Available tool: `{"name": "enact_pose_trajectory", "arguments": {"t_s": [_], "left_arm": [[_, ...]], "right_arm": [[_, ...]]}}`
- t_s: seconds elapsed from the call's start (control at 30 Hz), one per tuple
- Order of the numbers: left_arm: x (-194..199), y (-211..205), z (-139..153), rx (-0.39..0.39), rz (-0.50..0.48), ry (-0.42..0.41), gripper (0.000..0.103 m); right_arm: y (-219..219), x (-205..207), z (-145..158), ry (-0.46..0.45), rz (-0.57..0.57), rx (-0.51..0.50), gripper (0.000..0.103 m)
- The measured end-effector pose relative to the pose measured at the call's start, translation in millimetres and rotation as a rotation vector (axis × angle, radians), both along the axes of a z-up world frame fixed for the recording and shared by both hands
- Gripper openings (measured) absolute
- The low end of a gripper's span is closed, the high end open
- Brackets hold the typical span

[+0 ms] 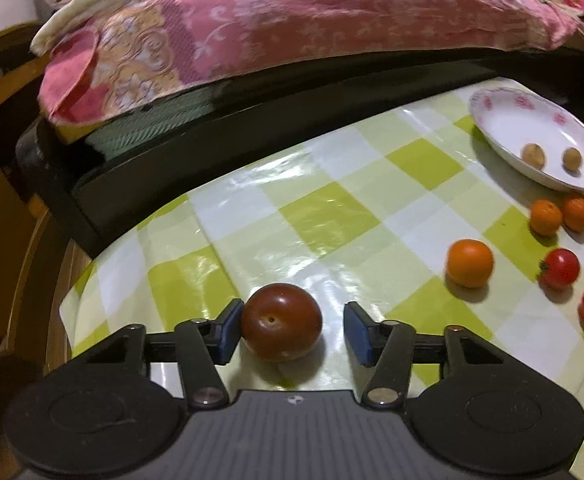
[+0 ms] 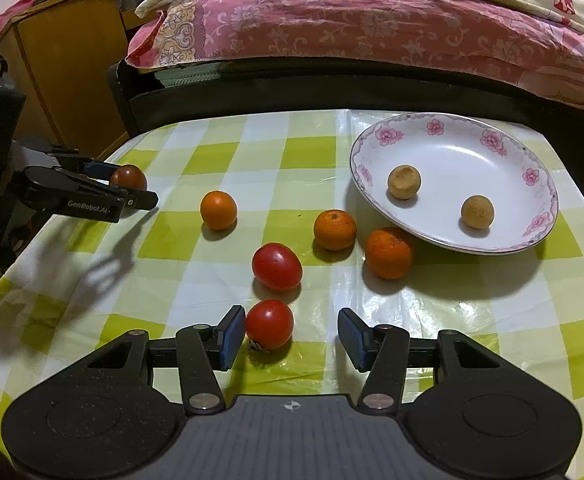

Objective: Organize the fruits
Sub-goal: 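Grasp the dark red tomato with the left tool while the right tool grasps a red tomato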

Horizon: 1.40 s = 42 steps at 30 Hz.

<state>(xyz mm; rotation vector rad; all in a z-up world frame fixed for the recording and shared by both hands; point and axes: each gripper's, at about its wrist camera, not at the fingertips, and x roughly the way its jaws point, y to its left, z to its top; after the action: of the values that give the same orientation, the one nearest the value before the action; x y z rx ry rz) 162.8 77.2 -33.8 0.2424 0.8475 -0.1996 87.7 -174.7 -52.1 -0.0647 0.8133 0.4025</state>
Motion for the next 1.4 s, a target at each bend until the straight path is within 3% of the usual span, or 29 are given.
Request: {"name": "enact_pose_trajectory", "arguments": {"t_s": [0.27,0.47,0.67,0.9,1.0,1.4], "left_arm": [[5.6,6.3,-2.0,-0.025,0.047,0.003,0.047],[-1.5,-3.6,2.7,-0.076,-0.003,0.035,0.047],[-12.9,-27.6,6.8,-0.092,-0.091,0.047,0.047],[-22.0,-41.3,1.6,-0.078,-0.134,0.067,0.047],[-25.0,-44.4,0.2,-0.059,-0.149,0.058,0.047],[-27.8,-46.9,-0.8,-0.027,-0.160,0.038,0.048]], "right_arm": [[-1.4,-1.7,-2.3,0.014,0.011,0.007,0.044],[2.1,-4.4,-6.1,0.031,0.040,0.017,0.035],[10.3,0.5,-8.7,0.034,0.050,0.007,0.035],[27.4,9.1,-12.7,0.005,0.078,-0.025,0.034],[33.7,10.3,-14.1,-0.013,0.082,-0.070,0.026],[39.4,20.9,-16.1,-0.016,0.061,-0.064,0.026]]}}
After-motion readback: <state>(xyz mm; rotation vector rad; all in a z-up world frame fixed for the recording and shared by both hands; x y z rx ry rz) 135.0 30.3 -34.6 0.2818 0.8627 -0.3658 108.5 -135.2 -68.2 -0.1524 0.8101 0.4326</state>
